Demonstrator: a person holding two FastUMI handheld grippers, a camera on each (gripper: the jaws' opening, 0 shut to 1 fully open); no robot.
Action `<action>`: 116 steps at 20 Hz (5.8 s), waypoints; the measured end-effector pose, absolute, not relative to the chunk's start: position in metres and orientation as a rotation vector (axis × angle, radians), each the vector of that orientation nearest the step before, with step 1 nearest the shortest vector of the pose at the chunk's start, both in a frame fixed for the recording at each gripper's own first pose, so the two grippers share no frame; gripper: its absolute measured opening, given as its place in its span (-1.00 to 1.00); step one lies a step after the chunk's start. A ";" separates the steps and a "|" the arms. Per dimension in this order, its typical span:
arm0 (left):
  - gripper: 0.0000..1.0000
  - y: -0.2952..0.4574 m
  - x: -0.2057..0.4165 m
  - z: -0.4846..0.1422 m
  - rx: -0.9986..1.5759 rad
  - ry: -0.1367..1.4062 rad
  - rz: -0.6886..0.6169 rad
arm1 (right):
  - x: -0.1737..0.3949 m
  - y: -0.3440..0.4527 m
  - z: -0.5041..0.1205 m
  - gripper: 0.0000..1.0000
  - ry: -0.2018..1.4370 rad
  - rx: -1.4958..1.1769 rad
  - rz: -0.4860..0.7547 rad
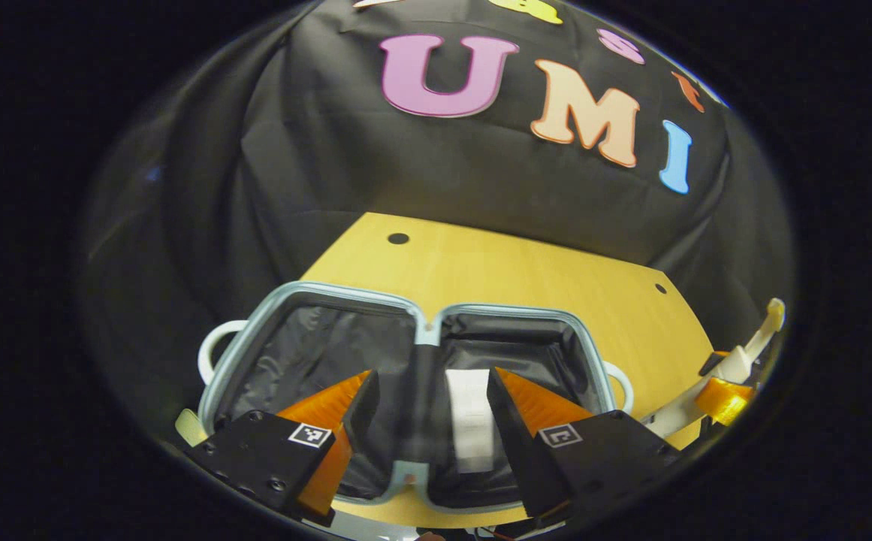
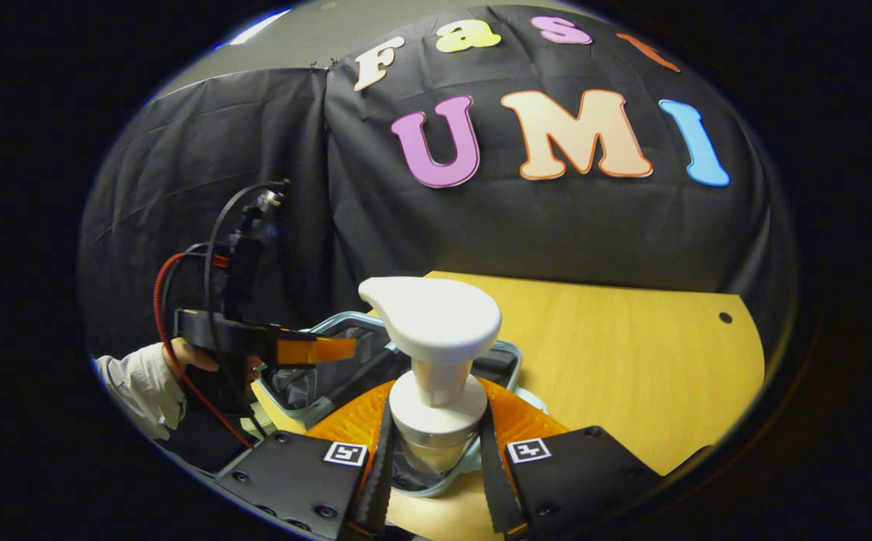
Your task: First open the suitcase, pack the skin care products into it, and then close the suitcase.
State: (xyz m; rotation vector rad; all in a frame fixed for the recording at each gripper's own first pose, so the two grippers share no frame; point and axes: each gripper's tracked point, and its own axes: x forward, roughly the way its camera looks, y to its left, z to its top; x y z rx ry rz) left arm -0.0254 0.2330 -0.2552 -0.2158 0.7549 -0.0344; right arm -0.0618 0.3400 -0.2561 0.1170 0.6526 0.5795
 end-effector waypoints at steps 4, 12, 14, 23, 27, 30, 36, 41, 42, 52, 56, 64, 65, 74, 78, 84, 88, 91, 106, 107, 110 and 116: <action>0.73 0.296 -0.047 -0.254 -0.224 0.741 0.063 | -0.065 0.367 -0.300 0.06 0.768 0.139 0.545; 0.73 0.403 -0.082 -0.266 -0.272 0.735 0.232 | -0.079 0.377 -0.378 0.08 0.980 0.084 0.407; 0.72 0.425 -0.084 -0.273 -0.275 0.739 0.262 | -0.079 0.381 -0.373 0.11 0.976 0.105 0.390; 0.74 0.495 -0.045 -0.338 -0.287 0.854 0.284 | -0.061 0.383 -0.318 0.96 0.821 0.113 0.324; 0.73 0.506 -0.032 -0.383 -0.294 0.976 0.251 | -0.051 0.365 -0.287 0.96 0.756 0.107 0.266; 0.69 0.508 -0.027 -0.416 -0.316 1.056 0.241 | -0.043 0.342 -0.269 0.97 0.707 0.096 0.204; -0.06 0.502 -0.019 -0.435 -0.340 1.083 0.229 | -0.043 0.310 -0.263 0.96 0.682 0.088 0.118; -0.89 0.493 -0.012 -0.414 -0.228 1.072 0.213 | -0.042 0.304 -0.252 0.87 0.648 0.075 0.133; -0.91 0.495 -0.011 -0.403 -0.206 1.064 0.211 | -0.042 0.303 -0.249 0.87 0.637 0.067 0.144; -0.94 0.456 -0.001 -0.242 -0.204 0.818 0.218 | -0.039 0.268 -0.213 0.97 0.522 0.058 0.240; -0.95 0.416 0.006 -0.195 -0.164 0.748 0.181 | -0.040 0.241 -0.200 0.96 0.496 0.069 0.243; -0.95 0.317 0.020 -0.130 -0.102 0.642 0.056 | -0.048 0.189 -0.196 0.96 0.487 0.093 0.223; -0.95 0.305 0.020 -0.126 -0.095 0.639 0.040 | -0.049 0.183 -0.195 0.96 0.486 0.097 0.219; -0.94 0.171 0.027 -0.105 -0.144 0.592 -0.168 | -0.058 0.132 -0.187 0.96 0.484 0.104 0.179; -0.95 0.109 0.025 -0.115 -0.131 0.614 -0.274 | -0.063 0.106 -0.186 0.96 0.484 0.093 0.152; -0.94 0.042 0.017 -0.145 -0.171 0.672 -0.369 | -0.075 0.070 -0.185 0.96 0.490 0.080 0.102; -0.94 0.009 0.013 -0.171 -0.164 0.718 -0.407 | -0.083 0.046 -0.188 0.96 0.501 0.075 0.064; -0.94 -0.013 0.008 -0.194 -0.148 0.760 -0.430 | -0.089 0.029 -0.189 0.96 0.508 0.069 0.040; 0.51 -0.061 0.001 -0.225 -0.104 0.679 -0.387 | -0.092 -0.017 -0.185 0.95 0.489 0.072 -0.014; 0.59 -0.062 0.006 -0.212 -0.114 0.627 -0.372 | -0.088 -0.017 -0.179 0.96 0.470 0.072 -0.012; 0.73 -0.048 0.016 -0.150 -0.101 0.421 -0.299 | -0.069 -0.017 -0.148 0.96 0.367 0.048 -0.010; 0.94 -0.039 0.013 -0.038 -0.063 0.154 -0.266 | -0.027 -0.021 -0.053 0.87 0.071 -0.025 -0.043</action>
